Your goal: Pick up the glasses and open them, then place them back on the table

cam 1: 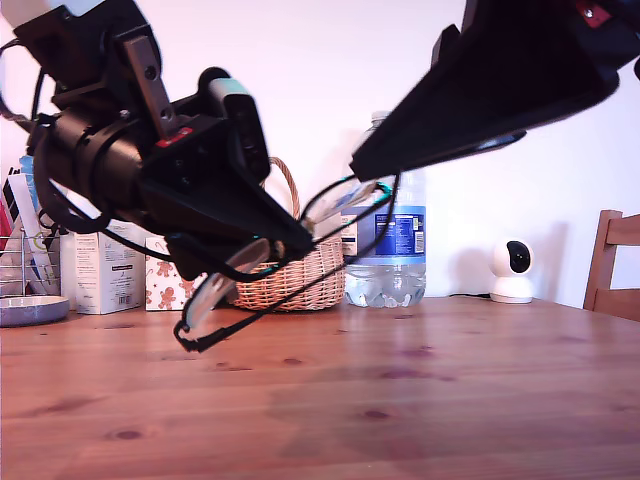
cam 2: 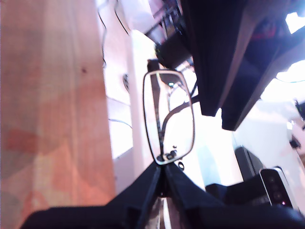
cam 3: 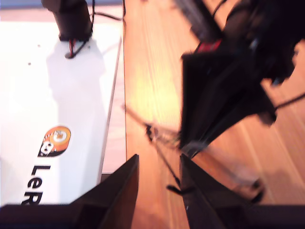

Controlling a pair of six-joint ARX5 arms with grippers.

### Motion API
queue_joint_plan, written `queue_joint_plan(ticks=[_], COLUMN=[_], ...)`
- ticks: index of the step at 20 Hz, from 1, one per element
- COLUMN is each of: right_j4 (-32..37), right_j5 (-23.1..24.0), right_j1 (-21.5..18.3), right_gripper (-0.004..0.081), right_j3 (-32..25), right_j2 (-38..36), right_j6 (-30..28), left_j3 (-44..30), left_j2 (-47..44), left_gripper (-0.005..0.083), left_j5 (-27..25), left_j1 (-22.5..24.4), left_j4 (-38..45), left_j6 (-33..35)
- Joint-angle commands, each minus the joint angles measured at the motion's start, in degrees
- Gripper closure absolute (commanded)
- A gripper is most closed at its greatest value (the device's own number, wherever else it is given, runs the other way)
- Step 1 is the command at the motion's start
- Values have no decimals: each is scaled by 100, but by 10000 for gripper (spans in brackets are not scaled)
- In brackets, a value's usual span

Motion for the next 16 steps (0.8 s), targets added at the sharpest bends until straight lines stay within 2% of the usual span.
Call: queue_joint_plan(ticks=[1, 7, 11, 14, 16], right_j4=[-44, -125, 55, 581, 876], right_j5=[42, 142, 236, 575, 949], right_j1=[61, 61, 59, 59, 57], right_gripper=[541, 541, 540, 527, 478], right_j3=[46, 44, 46, 46, 46], right_j2=[20, 20, 17, 17, 17], right_j6=[-31, -31, -33, -33, -35], left_j3=[63, 216, 264, 264, 264], left_j2=[70, 70, 70, 70, 70], left_gripper=[795, 795, 795, 795, 795], left_j5=[138, 496, 525, 317, 61], left_j1=[118, 459, 570, 525, 402], left_j4=[22, 22, -39, -114, -136], left_j6=[-4, -221, -299, -289, -249])
